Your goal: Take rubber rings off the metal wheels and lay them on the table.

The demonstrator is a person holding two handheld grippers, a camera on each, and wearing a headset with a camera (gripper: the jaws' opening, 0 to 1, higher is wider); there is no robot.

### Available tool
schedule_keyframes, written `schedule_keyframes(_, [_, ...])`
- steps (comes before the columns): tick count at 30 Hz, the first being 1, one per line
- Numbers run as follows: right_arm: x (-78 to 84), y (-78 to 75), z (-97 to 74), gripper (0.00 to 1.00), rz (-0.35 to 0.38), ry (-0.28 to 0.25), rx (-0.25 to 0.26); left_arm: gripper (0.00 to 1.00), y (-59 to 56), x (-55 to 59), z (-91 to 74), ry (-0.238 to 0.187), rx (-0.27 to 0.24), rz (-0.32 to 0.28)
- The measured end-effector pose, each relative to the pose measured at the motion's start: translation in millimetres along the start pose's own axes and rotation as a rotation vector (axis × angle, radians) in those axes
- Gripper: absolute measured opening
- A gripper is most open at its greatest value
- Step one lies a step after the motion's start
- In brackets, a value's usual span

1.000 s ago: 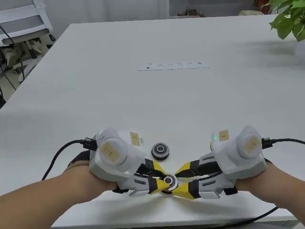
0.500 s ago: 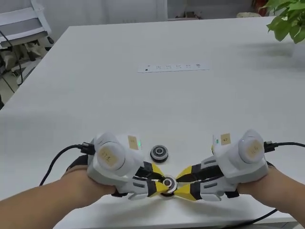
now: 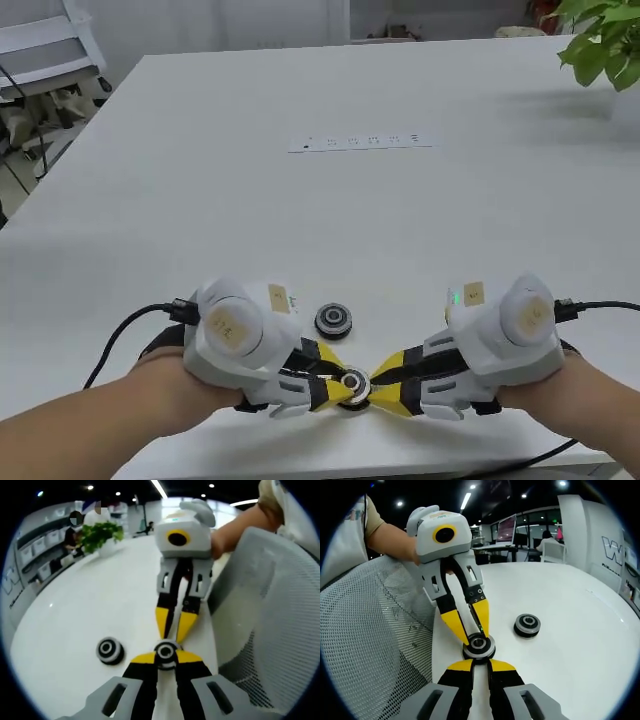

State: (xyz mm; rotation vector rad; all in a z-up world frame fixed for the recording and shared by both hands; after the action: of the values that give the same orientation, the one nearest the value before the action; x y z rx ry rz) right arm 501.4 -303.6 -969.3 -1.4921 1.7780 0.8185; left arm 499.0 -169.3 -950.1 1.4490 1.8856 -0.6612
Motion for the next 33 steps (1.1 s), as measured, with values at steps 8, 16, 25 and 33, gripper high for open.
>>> schedule_keyframes(8, [8.4, -4.6, -3.4, 0.00, 0.032, 0.046, 0.038, 0.13, -2.2, -1.6, 1.7, 0.002, -0.001, 0.008])
schedule_keyframes(16, [4.7, -4.5, -7.3, 0.09, 0.065, -0.010, 0.026, 0.13, -1.8, -1.1, 1.3, -0.001, 0.001, 0.009])
schedule_keyframes(25, [-2.8, 1.8, 5.8, 0.30, 0.000, -0.031, 0.005, 0.13, -2.1, -0.5, 1.3, -0.004, 0.004, 0.009])
schedule_keyframes(33, [-5.7, 1.2, 16.1, 0.31, -0.031, -0.039, 0.005, 0.13, -2.1, -0.3, 1.3, -0.005, 0.003, 0.010])
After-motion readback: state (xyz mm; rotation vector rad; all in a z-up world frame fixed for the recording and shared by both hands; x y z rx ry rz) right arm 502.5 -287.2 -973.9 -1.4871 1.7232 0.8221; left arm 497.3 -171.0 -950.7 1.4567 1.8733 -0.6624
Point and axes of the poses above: the centre of the closed fingertips' face, and the gripper's own axes: z roughly forward along the fingers, y roughly to its left, x roughly out of its underside, the point moved 8 cm from there along -z, roughly backward along the fingers, and after that the axes turned 3 degrees about -z, right-handed, at the moved point
